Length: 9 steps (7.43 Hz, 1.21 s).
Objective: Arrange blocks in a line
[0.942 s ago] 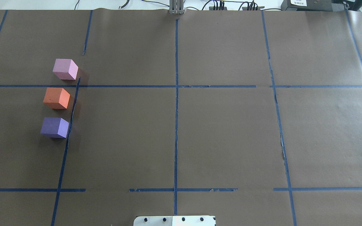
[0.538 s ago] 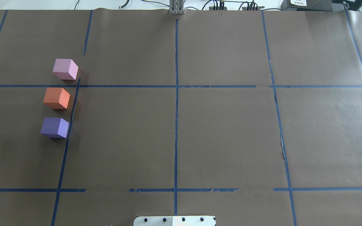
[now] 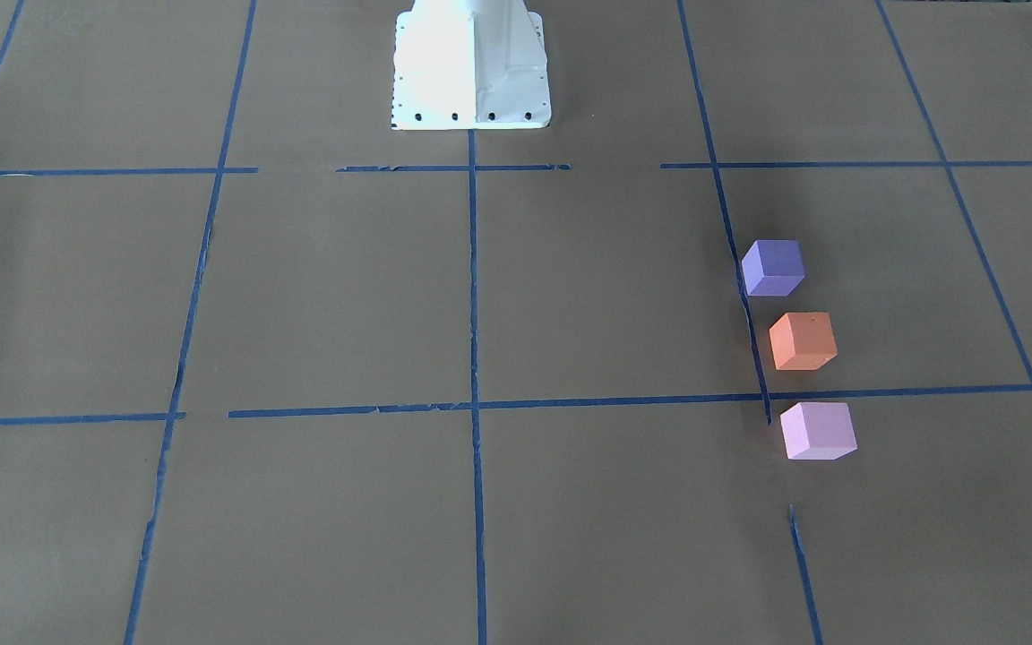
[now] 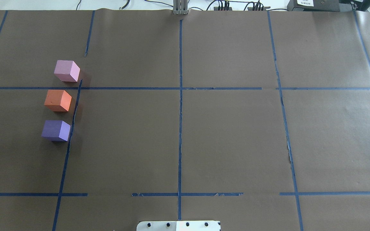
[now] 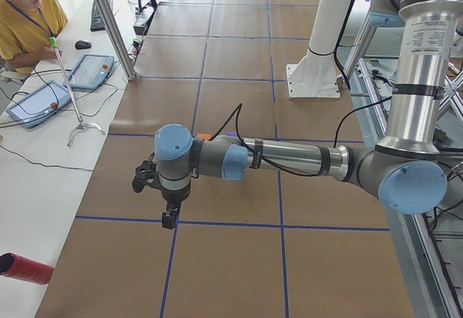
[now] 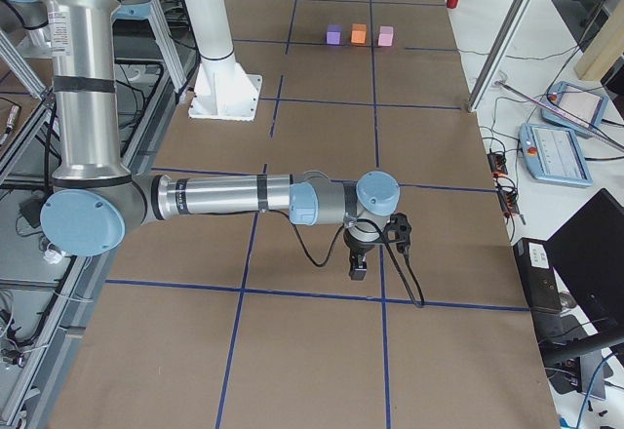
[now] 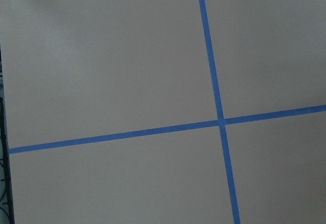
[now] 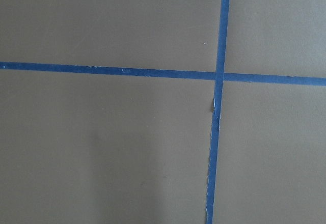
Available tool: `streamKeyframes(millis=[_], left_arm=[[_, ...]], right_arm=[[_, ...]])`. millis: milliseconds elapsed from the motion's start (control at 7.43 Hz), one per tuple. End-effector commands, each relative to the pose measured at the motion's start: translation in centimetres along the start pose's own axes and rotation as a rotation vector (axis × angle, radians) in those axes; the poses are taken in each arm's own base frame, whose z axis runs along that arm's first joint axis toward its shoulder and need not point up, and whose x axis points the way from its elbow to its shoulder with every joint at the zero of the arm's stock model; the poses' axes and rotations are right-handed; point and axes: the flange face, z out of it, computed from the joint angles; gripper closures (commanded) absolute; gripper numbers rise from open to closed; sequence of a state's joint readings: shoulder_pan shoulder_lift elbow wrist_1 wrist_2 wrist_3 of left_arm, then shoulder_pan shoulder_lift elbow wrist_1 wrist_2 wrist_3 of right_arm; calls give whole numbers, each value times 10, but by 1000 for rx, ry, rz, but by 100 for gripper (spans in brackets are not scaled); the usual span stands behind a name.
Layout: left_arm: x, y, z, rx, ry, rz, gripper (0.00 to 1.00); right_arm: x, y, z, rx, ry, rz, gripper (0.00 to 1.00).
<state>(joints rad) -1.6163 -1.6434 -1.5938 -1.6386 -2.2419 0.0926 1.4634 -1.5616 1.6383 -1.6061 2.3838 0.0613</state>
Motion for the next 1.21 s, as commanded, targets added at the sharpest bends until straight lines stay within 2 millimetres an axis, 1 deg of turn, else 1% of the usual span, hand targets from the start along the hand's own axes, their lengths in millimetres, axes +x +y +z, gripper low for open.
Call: streamKeyframes(millis=[0,404,1077], left_arm=[[3,-2,-2,23,1,16,0],[4,-4,-3,49,-2,36,0],[3,-3,-1,46,-1,35,0]], right_arm=[[0,0,0,0,0,0,0],[0,0,0,0,0,0,0],[0,0,0,0,0,0,0]])
